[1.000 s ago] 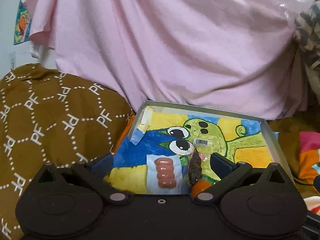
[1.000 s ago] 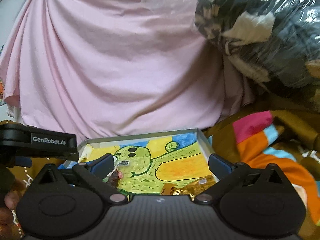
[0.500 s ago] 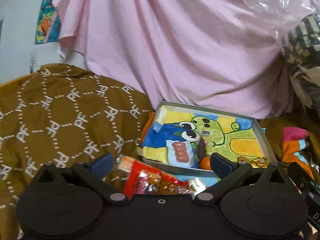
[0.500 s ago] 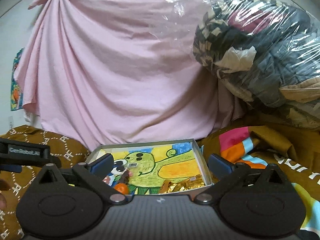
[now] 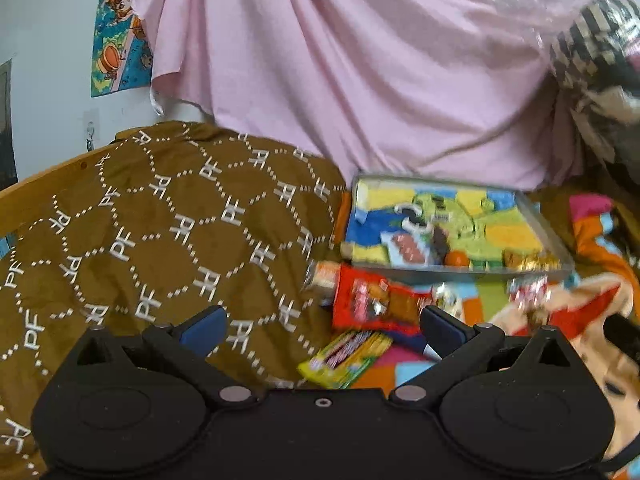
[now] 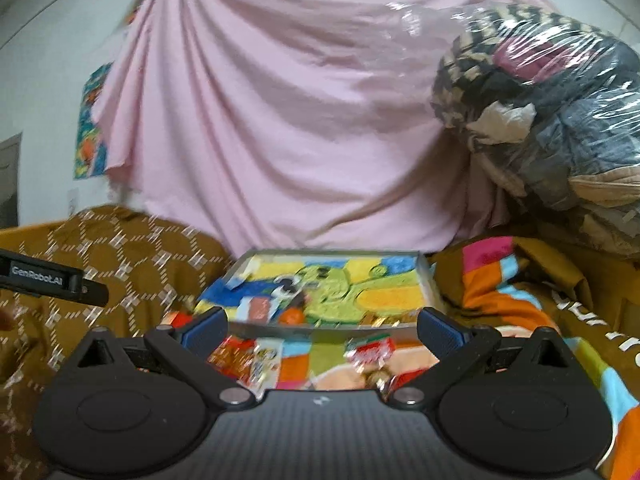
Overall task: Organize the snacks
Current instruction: 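Move both tools back over the remaining snacks on the blanket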
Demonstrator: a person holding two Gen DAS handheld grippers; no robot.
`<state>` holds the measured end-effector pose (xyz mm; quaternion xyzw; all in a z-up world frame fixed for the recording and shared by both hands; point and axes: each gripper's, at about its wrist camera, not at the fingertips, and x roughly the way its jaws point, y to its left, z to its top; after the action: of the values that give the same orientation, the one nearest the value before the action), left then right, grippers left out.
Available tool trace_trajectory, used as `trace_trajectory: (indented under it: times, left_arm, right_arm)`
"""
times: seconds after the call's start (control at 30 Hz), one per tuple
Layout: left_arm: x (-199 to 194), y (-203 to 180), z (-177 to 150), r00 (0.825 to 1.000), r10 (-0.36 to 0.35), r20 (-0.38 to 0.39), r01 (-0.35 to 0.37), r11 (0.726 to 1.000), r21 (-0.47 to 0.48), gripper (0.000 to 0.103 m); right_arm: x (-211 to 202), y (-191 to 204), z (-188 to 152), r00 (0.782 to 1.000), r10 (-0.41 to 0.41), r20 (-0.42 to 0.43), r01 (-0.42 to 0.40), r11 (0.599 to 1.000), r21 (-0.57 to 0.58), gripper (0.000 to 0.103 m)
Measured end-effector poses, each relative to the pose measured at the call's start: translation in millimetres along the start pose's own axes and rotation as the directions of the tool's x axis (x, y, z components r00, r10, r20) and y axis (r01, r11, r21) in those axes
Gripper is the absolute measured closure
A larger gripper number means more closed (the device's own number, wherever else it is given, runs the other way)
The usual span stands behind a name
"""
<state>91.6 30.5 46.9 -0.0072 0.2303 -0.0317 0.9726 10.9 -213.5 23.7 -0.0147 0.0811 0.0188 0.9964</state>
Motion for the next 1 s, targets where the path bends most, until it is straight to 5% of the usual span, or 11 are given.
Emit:
trace_trajectory:
  times: [0.23,0.4,0.6,1.0]
  left_arm:
    - [3.0,2.5,-26.7,0.996,-0.026,-0.088,0.027,0.999,0.02,0.001]
    - [15.9,8.6,-41.1,0.973,-0.085,-0.215,0.068,0.994,-0.087,0.001]
    - [31.4,15.1,-48.1,0.955,-0.081,-0.285,0.031,0.984,-0.175,0.001]
    - [65.2,-0.6,-39.2,0.939,-0.052,-0.339,0.062,0.998,0.019,0.001]
  right_arm:
    - [-1.5,10.4,-13.5,0.99,0.053,-0.129,-0.055,0.998,-0.013,0.0]
    - [6.5,11.5,-24.1,0.968,0.06,-0.242,-0.059,0.998,0.009,0.0]
    - [17.0,16.2,-33.2,0.942,0.045,-0.332,-0.053,0.998,-0.015,0.0]
    - [38.5,23.4,-44.3,0.896,0.089,-0.435,-0.145,0.984,-0.098,0.0]
